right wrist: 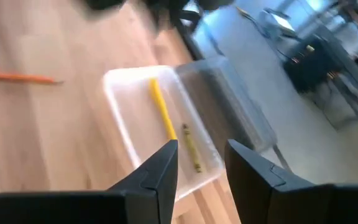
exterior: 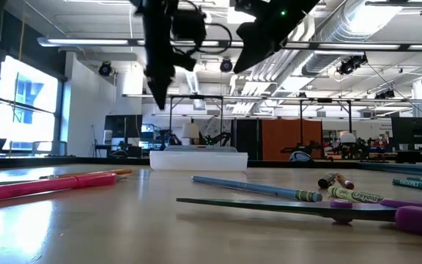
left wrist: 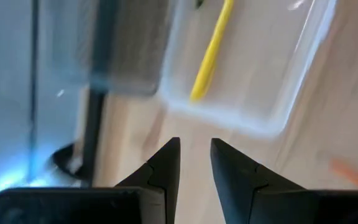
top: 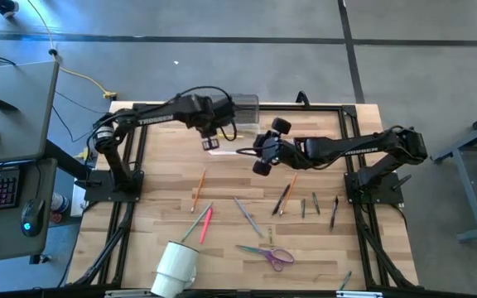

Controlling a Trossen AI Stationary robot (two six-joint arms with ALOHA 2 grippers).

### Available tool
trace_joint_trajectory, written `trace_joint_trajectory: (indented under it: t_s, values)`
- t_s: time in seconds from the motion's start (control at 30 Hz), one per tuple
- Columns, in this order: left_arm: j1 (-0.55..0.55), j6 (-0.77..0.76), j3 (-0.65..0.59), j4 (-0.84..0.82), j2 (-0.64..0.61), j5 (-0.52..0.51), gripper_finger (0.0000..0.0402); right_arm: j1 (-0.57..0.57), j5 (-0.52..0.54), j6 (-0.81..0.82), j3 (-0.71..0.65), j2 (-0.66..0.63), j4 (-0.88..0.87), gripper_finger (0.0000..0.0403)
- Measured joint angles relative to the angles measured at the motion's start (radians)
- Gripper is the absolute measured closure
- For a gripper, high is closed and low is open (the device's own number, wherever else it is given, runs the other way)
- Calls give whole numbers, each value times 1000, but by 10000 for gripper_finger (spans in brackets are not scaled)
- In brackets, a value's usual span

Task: Pick & place school supplies into a supply box
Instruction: Put the right black pen into the supply box

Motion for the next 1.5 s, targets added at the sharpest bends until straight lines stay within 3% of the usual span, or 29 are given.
trace_joint_trajectory:
  t_s: [0.17,0.33,0.47,0.6,0.7,0.83,0.97,1.07,1.23,1.5]
  values:
    - [0,-179,170,-291,-46,-30,277,0,-58,-40,0,1,35,285]
    - [0,-329,118,-344,-199,-23,277,-5,-110,59,0,3,30,285]
    - [-18,-461,-83,-260,-405,-20,277,-5,-114,176,-21,3,10,285]
    - [-94,-694,-405,-47,-626,26,277,-5,-102,168,-71,3,0,285]
    - [-156,-888,-624,87,-758,133,277,-12,-91,119,-108,3,14,285]
    - [-208,-1034,-816,193,-854,330,277,-35,-91,104,-141,1,25,285]
    - [-218,-1052,-898,207,-866,509,277,-68,-93,103,-161,0,22,285]
    - [-218,-1051,-921,214,-867,572,277,-96,-94,105,-166,0,16,285]
    - [-217,-978,-929,201,-831,537,277,-123,-128,146,-167,0,23,285]
    - [-217,-891,-929,148,-807,379,277,-125,-156,80,-167,0,153,285]
